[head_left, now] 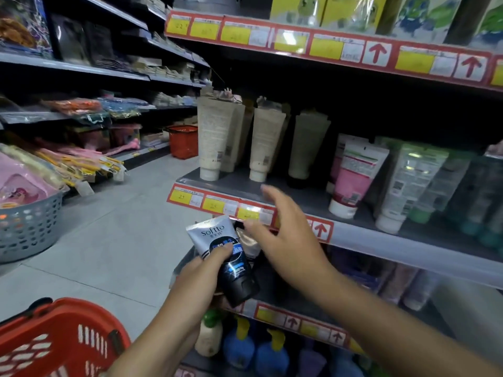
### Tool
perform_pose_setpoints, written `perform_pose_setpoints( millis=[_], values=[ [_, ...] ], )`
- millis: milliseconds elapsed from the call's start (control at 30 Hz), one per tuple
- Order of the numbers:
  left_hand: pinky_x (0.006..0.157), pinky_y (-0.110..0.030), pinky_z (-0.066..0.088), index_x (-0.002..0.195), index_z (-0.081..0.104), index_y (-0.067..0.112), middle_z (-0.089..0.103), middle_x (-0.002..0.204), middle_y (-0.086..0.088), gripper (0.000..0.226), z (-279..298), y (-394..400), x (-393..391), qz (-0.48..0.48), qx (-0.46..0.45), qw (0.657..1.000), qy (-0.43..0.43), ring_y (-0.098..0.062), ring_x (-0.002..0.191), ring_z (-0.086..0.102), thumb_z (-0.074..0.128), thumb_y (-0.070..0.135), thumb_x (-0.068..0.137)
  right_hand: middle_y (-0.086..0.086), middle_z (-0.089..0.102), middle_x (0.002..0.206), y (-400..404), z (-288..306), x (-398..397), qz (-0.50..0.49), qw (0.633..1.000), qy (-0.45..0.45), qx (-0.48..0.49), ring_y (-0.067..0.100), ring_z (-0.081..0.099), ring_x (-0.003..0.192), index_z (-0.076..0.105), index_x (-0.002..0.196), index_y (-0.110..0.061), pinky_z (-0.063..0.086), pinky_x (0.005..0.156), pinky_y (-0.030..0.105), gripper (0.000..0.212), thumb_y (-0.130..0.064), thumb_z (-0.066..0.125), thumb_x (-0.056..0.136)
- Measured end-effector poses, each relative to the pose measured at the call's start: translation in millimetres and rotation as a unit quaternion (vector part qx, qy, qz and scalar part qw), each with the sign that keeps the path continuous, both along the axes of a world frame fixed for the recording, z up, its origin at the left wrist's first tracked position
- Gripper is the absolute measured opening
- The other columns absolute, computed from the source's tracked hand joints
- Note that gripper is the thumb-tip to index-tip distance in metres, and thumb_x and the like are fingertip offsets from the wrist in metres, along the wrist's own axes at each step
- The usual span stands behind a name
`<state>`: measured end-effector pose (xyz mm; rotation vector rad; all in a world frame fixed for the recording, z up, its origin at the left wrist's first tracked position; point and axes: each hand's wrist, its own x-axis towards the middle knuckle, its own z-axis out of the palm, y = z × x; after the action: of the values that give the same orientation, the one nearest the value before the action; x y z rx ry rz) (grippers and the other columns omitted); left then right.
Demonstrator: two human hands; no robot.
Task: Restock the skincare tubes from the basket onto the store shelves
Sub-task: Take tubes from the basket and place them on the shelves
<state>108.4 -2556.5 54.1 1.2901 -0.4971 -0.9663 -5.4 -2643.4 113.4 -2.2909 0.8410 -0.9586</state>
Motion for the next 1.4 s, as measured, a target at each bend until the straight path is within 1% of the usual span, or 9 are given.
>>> perform_pose_setpoints(
  millis=[100, 200, 267, 367, 533, 667, 1133, 1267, 1400],
  values=[
    [0.064, -0.032, 0.056, 0.099, 0.073, 0.017, 0.078, 0.089, -0.005, 0.024, -16, 1, -21, -0.069, 0.046, 0.996, -0.018, -0.023, 0.082, 0.074, 0.066, 0.036, 0.087, -0.030, 0.045, 0.128, 31, -64, -41, 0.028, 0.979, 0.014, 0.200, -0.021, 0.044, 0.111, 0.041, 0.126, -0.048, 0.033, 0.081, -0.006, 0.044, -0.036, 0.064, 0.090],
    [0.074, -0.037, 0.060, 0.093, 0.075, 0.012, 0.078, 0.084, -0.005, 0.023, -31, 0, -41, -0.113, 0.103, 0.985, -0.082, -0.022, 0.081, 0.074, 0.070, 0.034, 0.086, 0.005, 0.072, 0.113, 37, -104, -66, 0.026, 0.884, -0.046, 0.464, 0.009, 0.069, 0.093, 0.064, 0.114, -0.019, 0.054, 0.067, 0.017, 0.020, -0.019, 0.061, 0.094],
    [0.076, -0.036, 0.060, 0.091, 0.076, 0.016, 0.078, 0.084, -0.001, 0.030, -41, 1, -47, -0.140, 0.140, 0.972, -0.126, -0.020, 0.081, 0.074, 0.072, 0.043, 0.080, 0.012, 0.075, 0.102, 35, -122, -74, 0.040, 0.846, -0.065, 0.528, 0.021, 0.072, 0.090, 0.068, 0.110, -0.011, 0.057, 0.064, 0.029, 0.019, -0.016, 0.061, 0.094],
    [0.076, -0.034, 0.059, 0.092, 0.077, 0.023, 0.077, 0.082, 0.005, 0.032, -54, 0, -45, -0.163, 0.160, 0.952, -0.203, -0.013, 0.081, 0.073, 0.071, 0.049, 0.073, 0.008, 0.074, 0.106, 28, -140, -76, 0.064, 0.845, -0.041, 0.530, 0.024, 0.070, 0.101, 0.067, 0.114, -0.016, 0.056, 0.089, 0.042, 0.034, -0.024, 0.073, 0.082],
    [0.064, -0.026, 0.047, 0.091, 0.069, 0.023, 0.069, 0.081, 0.009, 0.026, -57, -1, -17, -0.131, 0.186, 0.908, -0.353, -0.011, 0.079, 0.064, 0.063, 0.048, 0.087, 0.000, 0.076, 0.089, 8, -142, -43, 0.059, 0.885, -0.049, 0.459, 0.006, 0.070, 0.081, 0.066, 0.103, -0.010, 0.052, 0.068, 0.017, 0.024, -0.001, 0.072, 0.082],
    [0.090, -0.031, 0.050, 0.121, 0.064, 0.033, 0.067, 0.120, 0.006, 0.052, -51, 10, 18, -0.107, 0.269, 0.836, -0.465, -0.014, 0.107, 0.062, 0.051, 0.065, 0.083, 0.000, 0.072, 0.101, -29, -147, 4, -0.044, 0.943, -0.061, 0.323, 0.013, 0.068, 0.092, 0.062, 0.102, -0.018, 0.055, 0.078, 0.024, 0.032, -0.013, 0.080, 0.076],
    [0.086, -0.025, 0.044, 0.124, 0.060, 0.028, 0.064, 0.121, 0.001, 0.044, -73, 29, 76, -0.153, 0.345, 0.810, -0.450, -0.013, 0.101, 0.057, 0.058, 0.054, 0.089, 0.008, 0.062, 0.110, -78, -192, 58, -0.136, 0.972, 0.011, 0.190, 0.022, 0.061, 0.099, 0.056, 0.112, -0.013, 0.047, 0.079, 0.028, 0.046, -0.025, 0.080, 0.075],
    [0.088, -0.025, 0.046, 0.125, 0.060, 0.029, 0.064, 0.102, 0.007, 0.046, -84, 29, 87, -0.166, 0.359, 0.808, -0.438, -0.012, 0.100, 0.060, 0.059, 0.055, 0.087, 0.006, 0.063, 0.111, -81, -198, 54, -0.134, 0.975, 0.024, 0.177, 0.021, 0.061, 0.100, 0.054, 0.113, -0.013, 0.050, 0.082, 0.031, 0.048, -0.025, 0.081, 0.075],
    [0.088, -0.026, 0.045, 0.125, 0.060, 0.030, 0.064, 0.124, 0.001, 0.046, -87, 27, 89, -0.164, 0.359, 0.807, -0.440, -0.014, 0.105, 0.059, 0.059, 0.055, 0.086, 0.004, 0.064, 0.112, -79, -201, 51, -0.130, 0.972, 0.012, 0.195, 0.020, 0.062, 0.102, 0.054, 0.116, -0.015, 0.050, 0.083, 0.031, 0.050, -0.023, 0.081, 0.075]
  ],
)
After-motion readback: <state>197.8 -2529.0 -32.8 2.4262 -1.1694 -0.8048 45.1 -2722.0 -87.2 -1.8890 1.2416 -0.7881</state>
